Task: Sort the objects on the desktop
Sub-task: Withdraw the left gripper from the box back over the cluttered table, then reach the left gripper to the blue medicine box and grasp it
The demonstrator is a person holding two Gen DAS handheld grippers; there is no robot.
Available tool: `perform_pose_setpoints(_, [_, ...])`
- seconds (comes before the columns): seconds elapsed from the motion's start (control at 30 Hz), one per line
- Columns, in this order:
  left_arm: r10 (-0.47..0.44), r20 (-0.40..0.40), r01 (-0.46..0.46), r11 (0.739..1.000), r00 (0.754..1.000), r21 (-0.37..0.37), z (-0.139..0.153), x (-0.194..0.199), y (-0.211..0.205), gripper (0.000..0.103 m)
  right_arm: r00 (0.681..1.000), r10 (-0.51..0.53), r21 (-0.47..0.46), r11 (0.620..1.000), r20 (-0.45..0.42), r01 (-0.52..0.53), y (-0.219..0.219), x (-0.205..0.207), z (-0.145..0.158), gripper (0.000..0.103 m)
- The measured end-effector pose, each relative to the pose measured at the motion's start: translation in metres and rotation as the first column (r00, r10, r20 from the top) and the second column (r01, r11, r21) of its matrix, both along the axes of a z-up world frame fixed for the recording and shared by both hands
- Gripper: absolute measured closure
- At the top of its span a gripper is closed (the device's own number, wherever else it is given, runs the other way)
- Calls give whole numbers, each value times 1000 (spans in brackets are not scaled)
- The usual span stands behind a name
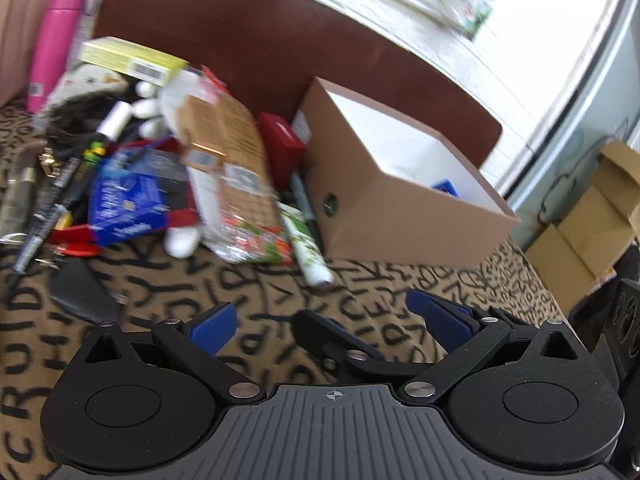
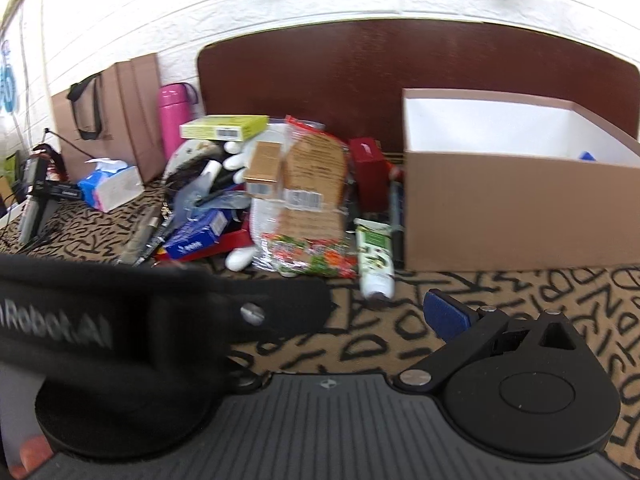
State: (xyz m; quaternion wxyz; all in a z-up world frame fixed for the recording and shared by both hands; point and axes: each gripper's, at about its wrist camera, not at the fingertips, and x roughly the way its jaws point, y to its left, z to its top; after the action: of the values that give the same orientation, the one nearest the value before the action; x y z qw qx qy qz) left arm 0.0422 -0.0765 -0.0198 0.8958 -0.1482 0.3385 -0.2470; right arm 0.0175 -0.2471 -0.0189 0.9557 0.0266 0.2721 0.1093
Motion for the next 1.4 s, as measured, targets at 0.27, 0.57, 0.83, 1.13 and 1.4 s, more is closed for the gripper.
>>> perform_pose_setpoints(0.27, [99,-11,-99,995,995,-27,-5,16,49,0,996,92,-30,995,0,-92,31,13,-5,0])
perform_pose_setpoints(0.57, [138,-2,-137,986,990,-91,-14,42,86,0,985,173,-70,983,10,-172,58,38,-10,8])
perform_pose_setpoints(0.83, [133,-21,-134,986,991,-102,-21,73,94,2,969,246,-117,963,23,-242,82,60,-13,16])
perform_pose_setpoints(1.13, [116,-69,-123,986,991,-114,-31,96,103,7,952,305,-123,946,19,-301,101,76,-19,28])
perform_pose_setpoints(1.4, [114,-60,-120,986,992,-118,-29,100,105,14,951,303,-139,946,62,-292,102,77,-16,36])
